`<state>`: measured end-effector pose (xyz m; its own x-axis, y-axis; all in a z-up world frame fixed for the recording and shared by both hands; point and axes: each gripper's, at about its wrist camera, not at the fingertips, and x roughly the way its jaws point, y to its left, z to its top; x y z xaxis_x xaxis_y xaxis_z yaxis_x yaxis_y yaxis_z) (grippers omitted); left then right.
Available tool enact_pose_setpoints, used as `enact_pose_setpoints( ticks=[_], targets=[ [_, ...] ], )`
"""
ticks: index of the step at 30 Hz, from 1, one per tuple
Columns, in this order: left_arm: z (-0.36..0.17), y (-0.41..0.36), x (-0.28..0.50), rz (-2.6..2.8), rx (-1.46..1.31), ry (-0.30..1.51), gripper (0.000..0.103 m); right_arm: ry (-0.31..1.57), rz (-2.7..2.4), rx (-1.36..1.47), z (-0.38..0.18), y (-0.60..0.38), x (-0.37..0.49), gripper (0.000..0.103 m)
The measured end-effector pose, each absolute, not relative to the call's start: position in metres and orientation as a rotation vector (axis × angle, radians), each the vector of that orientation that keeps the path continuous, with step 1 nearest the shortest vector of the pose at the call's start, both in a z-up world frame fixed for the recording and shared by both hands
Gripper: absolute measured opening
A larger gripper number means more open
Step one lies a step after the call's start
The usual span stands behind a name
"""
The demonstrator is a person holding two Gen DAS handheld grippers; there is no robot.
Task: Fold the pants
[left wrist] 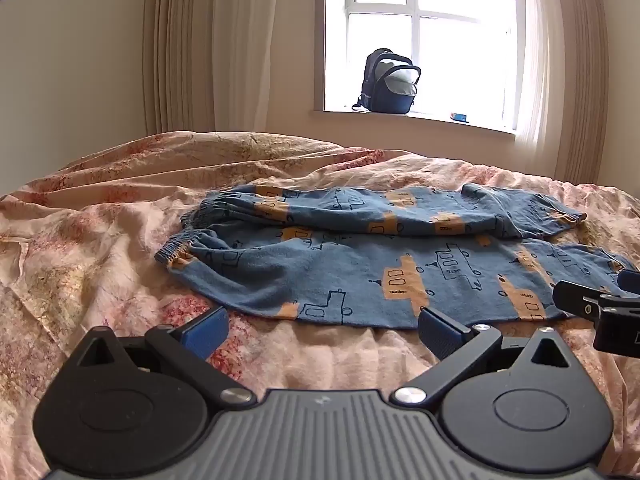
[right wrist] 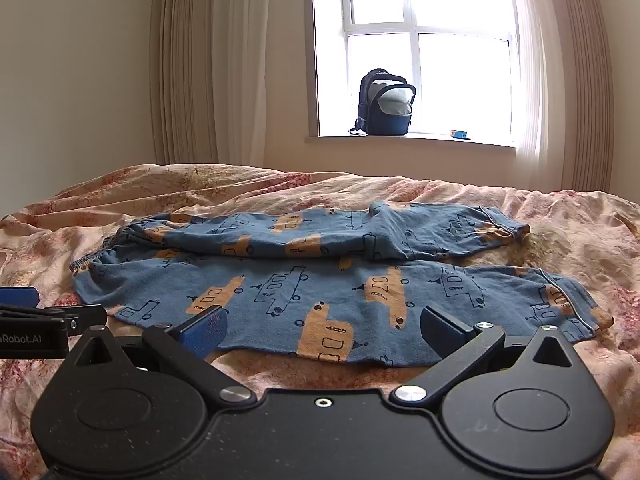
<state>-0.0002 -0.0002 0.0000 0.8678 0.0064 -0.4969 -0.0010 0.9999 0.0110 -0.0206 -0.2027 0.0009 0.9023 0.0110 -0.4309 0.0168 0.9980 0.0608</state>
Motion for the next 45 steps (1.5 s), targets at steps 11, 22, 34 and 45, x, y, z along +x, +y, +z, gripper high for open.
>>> enact_pose_setpoints(
  ticks=[11, 22, 34, 45],
  targets=[
    [-0.0027, -0.0002, -0.0034, 0.004, 0.002, 0.52, 0.103, 0.449, -0.002, 0.066, 0.0003, -0.2026, -0.0199, 0.103],
    [-0.0032, 0.0013, 0.0012, 0.006, -0.004, 0.531, 0.103, 0.452, -0.004, 0.068, 0.0, -0.2025, -0.0198, 0.103],
    [-0.0025, 0.0002, 0.0009, 0.007, -0.008, 0.534, 0.103, 0.455, -0.004, 0.068, -0.0002, -0.2027, -0.0197, 0.103],
    [-0.0025, 0.0008, 0.0012, 0.007, -0.009, 0.534, 0.103, 0.456, -0.004, 0.069, -0.0004, -0.2029, -0.0197, 0.103]
  ],
)
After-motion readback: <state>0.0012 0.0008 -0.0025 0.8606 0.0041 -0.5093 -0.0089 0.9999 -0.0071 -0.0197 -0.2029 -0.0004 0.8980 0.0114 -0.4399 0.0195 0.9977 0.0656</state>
